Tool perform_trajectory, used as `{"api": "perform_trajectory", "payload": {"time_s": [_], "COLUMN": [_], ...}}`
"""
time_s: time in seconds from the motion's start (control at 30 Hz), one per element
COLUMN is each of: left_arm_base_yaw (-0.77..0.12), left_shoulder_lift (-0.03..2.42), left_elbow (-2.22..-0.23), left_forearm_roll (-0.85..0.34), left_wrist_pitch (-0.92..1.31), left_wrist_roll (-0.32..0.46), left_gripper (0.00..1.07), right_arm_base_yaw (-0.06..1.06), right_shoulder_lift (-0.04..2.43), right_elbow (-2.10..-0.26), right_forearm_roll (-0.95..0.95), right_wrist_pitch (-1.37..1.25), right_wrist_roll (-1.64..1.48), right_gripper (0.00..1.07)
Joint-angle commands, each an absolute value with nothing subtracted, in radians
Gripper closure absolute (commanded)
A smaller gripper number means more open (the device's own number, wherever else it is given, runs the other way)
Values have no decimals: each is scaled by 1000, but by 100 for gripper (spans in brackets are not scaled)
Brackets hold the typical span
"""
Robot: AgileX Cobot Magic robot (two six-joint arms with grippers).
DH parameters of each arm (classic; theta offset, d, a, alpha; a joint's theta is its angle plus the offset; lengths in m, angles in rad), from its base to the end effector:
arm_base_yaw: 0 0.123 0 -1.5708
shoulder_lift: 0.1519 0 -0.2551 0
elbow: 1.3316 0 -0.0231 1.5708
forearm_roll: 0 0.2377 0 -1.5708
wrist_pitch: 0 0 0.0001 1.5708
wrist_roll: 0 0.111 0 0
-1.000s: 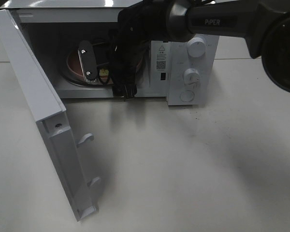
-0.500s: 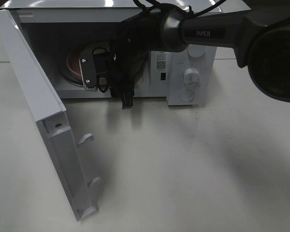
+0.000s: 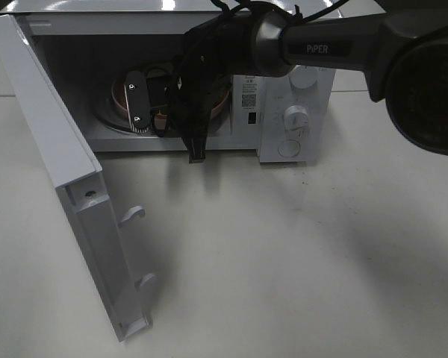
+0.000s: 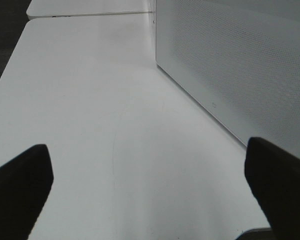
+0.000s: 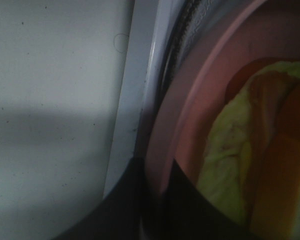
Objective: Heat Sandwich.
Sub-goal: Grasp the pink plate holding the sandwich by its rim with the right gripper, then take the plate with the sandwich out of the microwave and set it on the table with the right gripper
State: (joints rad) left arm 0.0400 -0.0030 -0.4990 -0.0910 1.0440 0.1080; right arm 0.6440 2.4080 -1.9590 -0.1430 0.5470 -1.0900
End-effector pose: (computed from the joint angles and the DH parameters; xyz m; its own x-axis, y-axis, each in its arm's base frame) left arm 0.0323 -0.0074 0.2636 -0.4345 0.0446 -0.8996 0.0578 0.9981 0.0215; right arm 0.4144 0.3008 0.1136 0.3059 -0.9381 -0.1624 -0.7857 -0.1524 -0.5995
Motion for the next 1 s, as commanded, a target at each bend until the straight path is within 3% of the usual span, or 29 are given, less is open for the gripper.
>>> {"api": "perform_trajectory", "payload": {"time_s": [0.03, 0.63, 1.0], "left_arm_base_yaw": [41, 41, 41], "left_shoulder_lift": [-28, -28, -28], "left_elbow": [-498, -498, -498], "left_forearm_roll": [-95, -95, -95], "left_wrist_pitch": [1037, 1037, 1037], "left_wrist_roll": [104, 104, 104], "left_gripper": [3, 3, 3], "right_arm_base_yaw": [640, 640, 641], "right_shoulder_lift": [2397, 2353, 2239], "right_elbow": [-1958, -1951, -1793], "right_forearm_roll": [-128, -103, -82], "right_wrist_pitch": [603, 636, 551], "right_wrist_roll": [-1104, -1257, -1359], "right_gripper": [107, 107, 107]}}
